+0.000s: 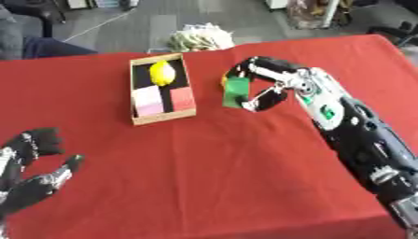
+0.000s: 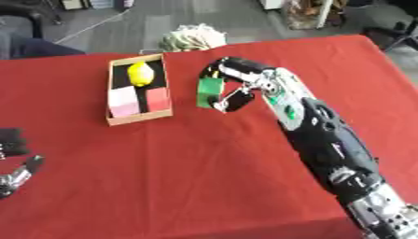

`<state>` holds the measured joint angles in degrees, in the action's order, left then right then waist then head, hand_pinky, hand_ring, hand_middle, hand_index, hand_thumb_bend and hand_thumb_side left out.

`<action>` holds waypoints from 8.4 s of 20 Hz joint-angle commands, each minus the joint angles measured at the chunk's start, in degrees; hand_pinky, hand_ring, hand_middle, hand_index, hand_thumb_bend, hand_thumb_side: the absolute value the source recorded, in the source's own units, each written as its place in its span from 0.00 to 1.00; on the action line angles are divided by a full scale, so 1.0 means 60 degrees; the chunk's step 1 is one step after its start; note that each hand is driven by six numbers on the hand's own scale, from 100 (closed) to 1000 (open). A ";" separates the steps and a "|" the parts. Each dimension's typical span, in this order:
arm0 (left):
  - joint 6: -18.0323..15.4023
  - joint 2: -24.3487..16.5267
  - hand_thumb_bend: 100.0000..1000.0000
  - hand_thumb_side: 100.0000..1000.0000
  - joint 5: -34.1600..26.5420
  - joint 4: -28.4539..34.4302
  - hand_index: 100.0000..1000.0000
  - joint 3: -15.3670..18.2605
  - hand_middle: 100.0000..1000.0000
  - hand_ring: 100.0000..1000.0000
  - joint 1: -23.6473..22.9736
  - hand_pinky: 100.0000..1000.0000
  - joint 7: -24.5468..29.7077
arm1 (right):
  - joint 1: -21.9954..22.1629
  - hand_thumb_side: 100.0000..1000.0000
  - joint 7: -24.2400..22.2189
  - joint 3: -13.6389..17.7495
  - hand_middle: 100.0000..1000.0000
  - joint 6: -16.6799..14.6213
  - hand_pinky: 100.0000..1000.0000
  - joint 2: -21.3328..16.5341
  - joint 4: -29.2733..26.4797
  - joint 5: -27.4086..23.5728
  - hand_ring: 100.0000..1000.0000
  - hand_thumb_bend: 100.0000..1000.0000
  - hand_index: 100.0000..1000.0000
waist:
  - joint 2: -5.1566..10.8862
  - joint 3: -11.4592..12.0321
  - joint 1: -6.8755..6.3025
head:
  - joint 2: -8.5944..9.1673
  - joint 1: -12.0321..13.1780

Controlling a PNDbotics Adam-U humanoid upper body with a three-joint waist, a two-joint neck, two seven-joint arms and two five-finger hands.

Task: Pick up objects on the table and place them in the box.

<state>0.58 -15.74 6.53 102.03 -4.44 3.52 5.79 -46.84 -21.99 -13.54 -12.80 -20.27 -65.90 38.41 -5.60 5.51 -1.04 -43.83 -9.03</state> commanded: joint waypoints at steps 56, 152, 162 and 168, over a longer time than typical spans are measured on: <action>-0.0238 0.0228 0.53 0.20 -0.0107 0.0090 0.74 -0.0249 0.54 0.55 0.0532 0.72 0.0359 | -0.1616 0.31 0.0042 0.0818 0.82 -0.0440 0.80 0.0856 0.2140 0.1066 0.80 0.29 0.94 | 0.0117 0.1075 0.0258 | 0.0327 -0.0999; -0.0263 0.0271 0.55 0.19 -0.0245 0.0262 0.74 -0.0518 0.53 0.54 0.1102 0.73 0.0709 | -0.2106 0.32 0.2329 0.2089 0.67 0.1226 0.69 0.0443 0.4514 0.1587 0.64 0.38 0.77 | -0.0226 0.2733 0.0456 | 0.1185 -0.2170; -0.0262 0.0263 0.56 0.19 -0.0236 0.0258 0.74 -0.0489 0.53 0.54 0.1080 0.73 0.0680 | -0.2155 0.30 0.2511 0.2135 0.66 0.1185 0.69 0.0310 0.4198 0.1387 0.64 0.34 0.77 | -0.0204 0.2632 0.0450 | 0.1195 -0.2136; -0.0257 0.0237 0.56 0.19 -0.0221 0.0228 0.74 -0.0432 0.53 0.54 0.1014 0.73 0.0617 | -0.2275 0.22 0.2812 0.2007 0.65 0.0999 0.69 -0.0113 0.3070 0.0359 0.62 0.27 0.78 | -0.0164 0.2292 0.0458 | 0.1138 -0.1975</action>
<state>-0.91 -13.59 5.14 102.45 -7.57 9.22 9.81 -58.97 -5.69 -1.42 -6.57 -18.61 -44.81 42.21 -7.30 19.03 1.33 -37.24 -21.22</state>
